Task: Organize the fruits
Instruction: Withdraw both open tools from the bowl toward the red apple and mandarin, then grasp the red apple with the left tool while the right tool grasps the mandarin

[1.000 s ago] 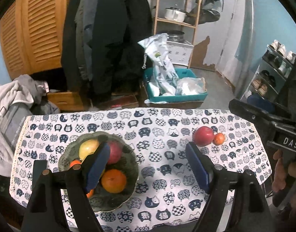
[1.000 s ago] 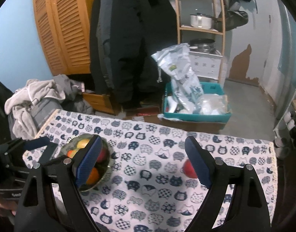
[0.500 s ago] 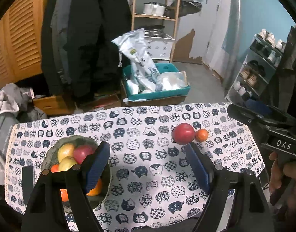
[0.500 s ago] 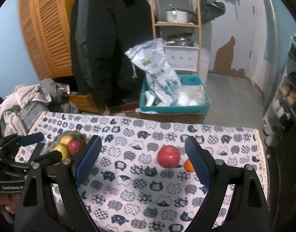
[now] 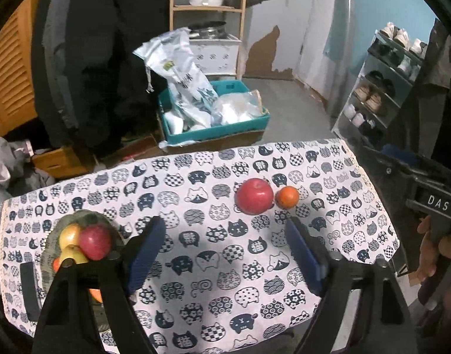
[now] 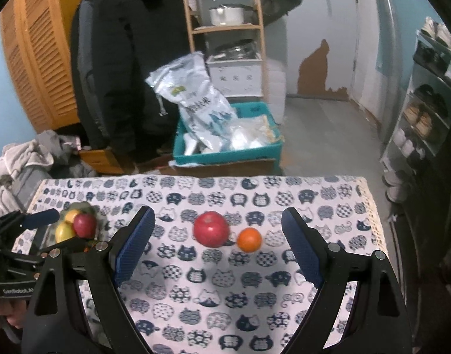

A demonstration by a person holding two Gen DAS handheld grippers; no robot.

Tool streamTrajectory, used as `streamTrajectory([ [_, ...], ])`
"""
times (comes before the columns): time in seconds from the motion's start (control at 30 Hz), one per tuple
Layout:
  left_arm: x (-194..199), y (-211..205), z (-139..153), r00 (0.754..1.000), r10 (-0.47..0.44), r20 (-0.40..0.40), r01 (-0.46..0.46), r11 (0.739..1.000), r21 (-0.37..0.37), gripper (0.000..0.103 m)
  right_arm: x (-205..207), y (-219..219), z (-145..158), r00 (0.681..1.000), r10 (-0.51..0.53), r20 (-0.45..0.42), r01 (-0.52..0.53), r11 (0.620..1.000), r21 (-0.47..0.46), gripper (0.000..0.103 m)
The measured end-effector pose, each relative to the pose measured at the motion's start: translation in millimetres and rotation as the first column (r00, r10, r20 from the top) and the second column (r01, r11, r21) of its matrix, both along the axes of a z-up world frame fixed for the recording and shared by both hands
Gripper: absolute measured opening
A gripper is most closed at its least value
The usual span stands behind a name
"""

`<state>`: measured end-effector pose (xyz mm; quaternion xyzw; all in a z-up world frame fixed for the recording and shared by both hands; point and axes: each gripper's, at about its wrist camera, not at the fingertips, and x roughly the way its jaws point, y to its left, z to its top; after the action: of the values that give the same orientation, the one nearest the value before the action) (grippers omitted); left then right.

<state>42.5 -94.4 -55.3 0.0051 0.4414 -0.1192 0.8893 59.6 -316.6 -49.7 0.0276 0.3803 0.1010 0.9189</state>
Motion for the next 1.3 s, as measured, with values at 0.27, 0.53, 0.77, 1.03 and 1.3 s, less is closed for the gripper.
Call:
streamTrajectory([
  [0.27,28,-20,-26,0.999,-0.017,-0.052,0.017,1.000,0.010,0.087,27,-21,-36,0.995,-0.039,-0.090,0.037,0.999,-0.023,0.087],
  [0.53,70,-28,-65,0.991,-0.015,-0.134,0.013,1.000,-0.016,0.087,65,-29,-86,0.978,-0.038,-0.207,0.038,0.999,-0.005,0.087],
  [0.77,100,-37,-96,0.987,-0.028,-0.160,0.030,1.000,0.009,0.087,98,-27,-139,0.953,-0.037,-0.301,0.030,0.999,-0.027,0.087],
  [1.03,121,-34,-123,0.977,-0.017,-0.211,0.015,1.000,-0.010,0.087,109,-22,-192,0.932,-0.019,-0.361,0.006,0.999,-0.038,0.087],
  [1.3,129,-36,-133,0.971,-0.022,-0.236,0.015,0.999,-0.033,0.087,113,-19,-206,0.931,0.014,-0.365,-0.019,1.000,-0.011,0.075],
])
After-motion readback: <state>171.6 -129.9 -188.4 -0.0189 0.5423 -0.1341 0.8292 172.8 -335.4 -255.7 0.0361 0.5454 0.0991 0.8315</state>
